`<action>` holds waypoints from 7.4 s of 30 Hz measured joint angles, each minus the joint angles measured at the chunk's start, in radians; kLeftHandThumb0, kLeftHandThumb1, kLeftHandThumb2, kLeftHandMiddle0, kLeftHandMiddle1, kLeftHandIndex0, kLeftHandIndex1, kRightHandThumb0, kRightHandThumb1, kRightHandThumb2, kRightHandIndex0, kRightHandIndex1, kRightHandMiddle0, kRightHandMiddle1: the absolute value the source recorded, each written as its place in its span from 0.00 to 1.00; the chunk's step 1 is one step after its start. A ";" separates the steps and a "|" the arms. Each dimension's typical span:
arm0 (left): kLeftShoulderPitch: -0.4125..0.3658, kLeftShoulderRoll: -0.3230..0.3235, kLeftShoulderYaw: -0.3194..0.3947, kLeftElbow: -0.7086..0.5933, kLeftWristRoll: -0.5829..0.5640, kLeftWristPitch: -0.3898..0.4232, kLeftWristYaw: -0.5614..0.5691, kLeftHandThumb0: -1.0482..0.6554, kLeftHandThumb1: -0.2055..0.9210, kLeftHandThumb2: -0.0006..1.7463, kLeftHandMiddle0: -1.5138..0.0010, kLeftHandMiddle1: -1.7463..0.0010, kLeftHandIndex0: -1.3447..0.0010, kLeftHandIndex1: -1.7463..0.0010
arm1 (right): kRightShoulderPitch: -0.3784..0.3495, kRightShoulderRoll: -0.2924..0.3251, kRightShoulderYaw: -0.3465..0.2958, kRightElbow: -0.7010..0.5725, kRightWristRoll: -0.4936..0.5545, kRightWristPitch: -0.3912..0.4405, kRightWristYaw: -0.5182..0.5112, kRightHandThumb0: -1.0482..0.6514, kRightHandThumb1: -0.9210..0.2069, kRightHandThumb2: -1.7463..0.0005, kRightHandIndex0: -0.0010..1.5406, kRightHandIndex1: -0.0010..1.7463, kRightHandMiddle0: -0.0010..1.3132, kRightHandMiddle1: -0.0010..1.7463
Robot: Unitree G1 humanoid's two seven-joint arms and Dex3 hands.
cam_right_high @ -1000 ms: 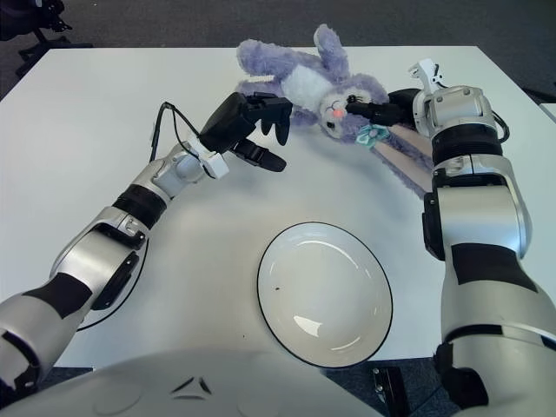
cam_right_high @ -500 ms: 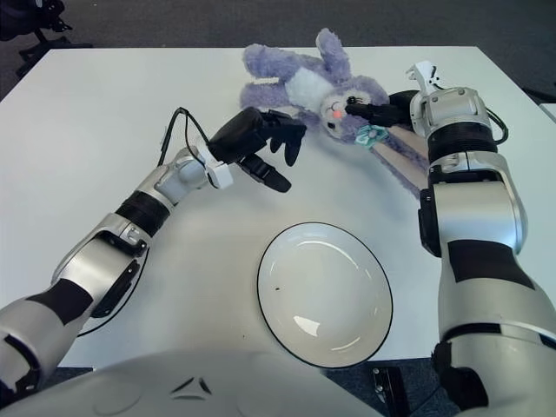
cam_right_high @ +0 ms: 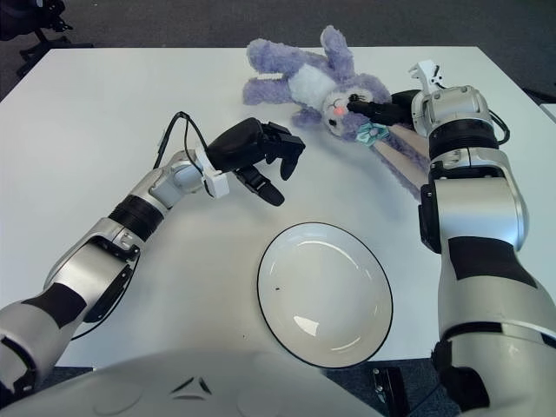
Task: Put the doll into the plate.
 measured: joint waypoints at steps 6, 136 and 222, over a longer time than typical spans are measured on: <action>-0.033 0.003 0.021 0.033 0.063 0.008 0.093 0.44 1.00 0.16 0.41 0.00 0.51 0.00 | 0.016 0.005 0.039 -0.058 -0.011 -0.004 0.081 0.44 0.00 0.93 0.75 1.00 0.66 1.00; -0.310 0.109 -0.088 0.398 0.307 0.173 0.735 0.39 1.00 0.10 0.33 0.00 0.35 0.00 | 0.675 -0.098 0.030 -1.107 -0.456 -0.666 -0.186 0.16 0.00 0.57 0.05 0.01 0.16 0.01; -0.340 0.247 -0.020 0.380 0.118 -0.449 0.189 0.04 1.00 0.27 0.81 0.98 0.90 0.90 | 0.597 -0.128 -0.042 -0.913 -0.519 -0.523 -0.413 0.25 0.00 0.65 0.19 0.01 0.27 0.03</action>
